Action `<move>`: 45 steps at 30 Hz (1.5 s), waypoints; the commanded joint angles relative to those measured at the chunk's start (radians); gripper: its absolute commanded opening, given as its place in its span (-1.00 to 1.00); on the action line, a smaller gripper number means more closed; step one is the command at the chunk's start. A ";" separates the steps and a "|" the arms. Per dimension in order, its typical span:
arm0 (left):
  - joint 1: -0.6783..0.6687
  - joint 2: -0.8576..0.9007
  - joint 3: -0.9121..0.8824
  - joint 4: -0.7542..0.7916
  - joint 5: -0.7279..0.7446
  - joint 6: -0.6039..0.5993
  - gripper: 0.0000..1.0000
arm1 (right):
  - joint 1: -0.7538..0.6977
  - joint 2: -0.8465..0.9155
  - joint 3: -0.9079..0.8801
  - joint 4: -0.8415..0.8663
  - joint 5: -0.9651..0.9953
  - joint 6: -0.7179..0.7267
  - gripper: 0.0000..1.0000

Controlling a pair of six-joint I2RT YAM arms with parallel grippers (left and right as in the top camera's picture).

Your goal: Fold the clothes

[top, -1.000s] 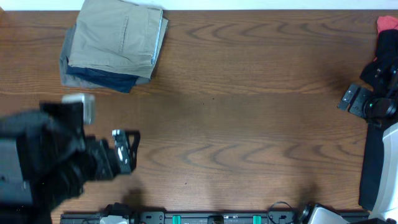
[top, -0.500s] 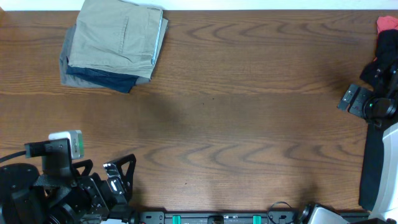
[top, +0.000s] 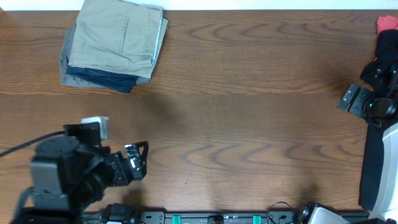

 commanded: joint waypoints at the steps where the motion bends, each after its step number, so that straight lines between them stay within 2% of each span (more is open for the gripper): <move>1: -0.002 -0.131 -0.214 0.161 0.001 0.040 0.96 | 0.006 -0.009 0.010 -0.002 0.003 -0.013 0.98; 4: 0.008 -0.270 -0.441 0.391 0.001 0.055 0.96 | 0.006 -0.009 0.010 -0.002 0.003 -0.012 0.98; 6: 0.026 -0.340 -0.551 0.488 0.001 0.055 0.95 | 0.006 -0.009 0.010 -0.002 0.003 -0.012 0.98; 12: 0.073 -0.459 -0.757 0.515 -0.021 0.055 0.96 | 0.006 -0.009 0.010 -0.002 0.003 -0.012 0.98; 17: 0.103 -0.467 -0.867 0.597 -0.113 0.055 0.96 | 0.006 -0.009 0.010 -0.002 0.003 -0.013 0.98; 24: 0.140 -0.546 -1.017 0.855 -0.112 0.081 0.96 | 0.006 -0.009 0.010 -0.002 0.003 -0.012 0.98; 32: 0.143 -0.631 -1.136 0.989 -0.112 0.203 0.96 | 0.006 -0.009 0.010 -0.002 0.003 -0.013 0.98; 45: 0.189 -0.711 -1.207 1.112 -0.131 0.206 0.96 | 0.006 -0.009 0.010 -0.002 0.003 -0.013 0.99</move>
